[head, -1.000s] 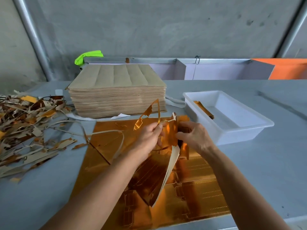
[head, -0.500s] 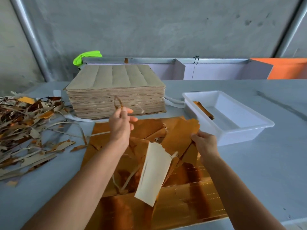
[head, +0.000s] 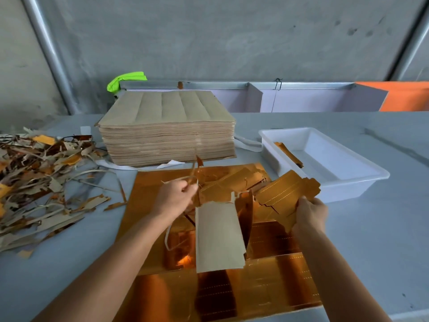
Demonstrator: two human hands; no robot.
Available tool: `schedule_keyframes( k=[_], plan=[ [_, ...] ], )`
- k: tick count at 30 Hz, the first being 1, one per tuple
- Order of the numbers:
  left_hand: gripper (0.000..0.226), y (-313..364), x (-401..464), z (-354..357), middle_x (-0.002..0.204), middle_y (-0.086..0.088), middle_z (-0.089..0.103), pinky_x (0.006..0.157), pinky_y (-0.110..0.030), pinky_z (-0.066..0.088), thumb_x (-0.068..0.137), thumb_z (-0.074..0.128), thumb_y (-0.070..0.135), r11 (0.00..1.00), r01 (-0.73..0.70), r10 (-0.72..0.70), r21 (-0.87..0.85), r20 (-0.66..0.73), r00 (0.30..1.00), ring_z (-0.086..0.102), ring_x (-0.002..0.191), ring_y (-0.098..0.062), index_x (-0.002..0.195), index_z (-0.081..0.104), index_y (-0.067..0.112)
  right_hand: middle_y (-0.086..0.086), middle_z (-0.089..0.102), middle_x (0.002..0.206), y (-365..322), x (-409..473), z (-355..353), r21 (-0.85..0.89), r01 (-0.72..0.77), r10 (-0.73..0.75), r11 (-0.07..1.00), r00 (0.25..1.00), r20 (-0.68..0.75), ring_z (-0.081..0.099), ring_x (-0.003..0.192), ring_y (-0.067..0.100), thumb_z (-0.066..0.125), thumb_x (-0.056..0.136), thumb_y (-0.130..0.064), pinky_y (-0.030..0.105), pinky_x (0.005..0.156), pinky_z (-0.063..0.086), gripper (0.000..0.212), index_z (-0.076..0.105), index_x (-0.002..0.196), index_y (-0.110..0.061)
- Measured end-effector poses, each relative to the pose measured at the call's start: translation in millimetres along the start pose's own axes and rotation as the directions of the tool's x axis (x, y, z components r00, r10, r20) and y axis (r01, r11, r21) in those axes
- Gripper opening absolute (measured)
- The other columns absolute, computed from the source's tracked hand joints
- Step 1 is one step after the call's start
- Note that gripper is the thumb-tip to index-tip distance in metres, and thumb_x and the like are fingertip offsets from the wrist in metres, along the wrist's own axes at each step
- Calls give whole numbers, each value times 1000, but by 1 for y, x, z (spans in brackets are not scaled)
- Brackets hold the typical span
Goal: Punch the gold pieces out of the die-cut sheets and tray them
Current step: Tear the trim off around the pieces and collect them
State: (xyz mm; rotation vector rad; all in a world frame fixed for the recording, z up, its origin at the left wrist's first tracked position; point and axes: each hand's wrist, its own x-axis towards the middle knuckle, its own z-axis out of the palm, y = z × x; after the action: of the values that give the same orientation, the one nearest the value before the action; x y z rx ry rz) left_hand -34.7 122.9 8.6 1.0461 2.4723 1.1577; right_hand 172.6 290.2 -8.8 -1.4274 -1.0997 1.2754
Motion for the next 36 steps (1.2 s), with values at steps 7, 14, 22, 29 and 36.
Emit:
schedule_keyframes(
  k=[7, 14, 22, 29, 36],
  plan=[
    [74, 36, -19, 41, 102, 6, 61, 75, -30, 49, 61, 49, 88, 964, -165, 90, 206, 330, 940, 58, 89, -8, 104, 63, 29, 11, 62, 99, 5, -11, -6, -73, 158, -146, 985, 978, 149, 62, 91, 31, 43, 99, -16, 48, 84, 54, 10, 54, 98, -16],
    [97, 18, -38, 77, 159, -7, -10, 113, -51, 15, 72, 45, 83, 710, -355, 16, 607, 491, 871, -3, 144, -33, 150, 8, 38, 3, 55, 89, 10, -2, -21, -69, 180, -175, 981, 982, 74, 54, 76, 18, 42, 97, -13, 33, 63, 48, 8, 49, 96, -18],
    [61, 3, -42, 54, 149, -3, 28, 99, -36, 40, 86, 54, 59, 805, -230, 40, 546, 337, 941, 30, 132, -21, 140, 39, 34, 12, 55, 80, 0, 16, -46, 41, 71, -68, 997, 995, -67, 53, 61, 26, 40, 93, -8, 35, 55, 48, 15, 55, 94, -11],
    [13, -3, -27, -2, 88, 6, 60, 65, -20, 38, 89, 63, 19, 970, -115, 54, 213, 275, 960, 55, 82, -6, 78, 58, 24, 6, 55, 111, 3, 3, -42, -24, 121, -118, 992, 989, 88, 61, 85, 25, 41, 98, -8, 41, 67, 54, 43, 38, 136, -29],
    [13, -30, -24, -44, 79, -9, 59, 73, -36, 39, 88, 59, 5, 939, 112, -16, -325, 284, 959, 52, 79, -23, 76, 61, 8, 9, 49, 103, 2, -19, -21, -403, 417, -353, 815, 908, 227, 55, 85, 29, 33, 93, 7, 46, 74, 52, 62, 32, 144, -29]
  ],
)
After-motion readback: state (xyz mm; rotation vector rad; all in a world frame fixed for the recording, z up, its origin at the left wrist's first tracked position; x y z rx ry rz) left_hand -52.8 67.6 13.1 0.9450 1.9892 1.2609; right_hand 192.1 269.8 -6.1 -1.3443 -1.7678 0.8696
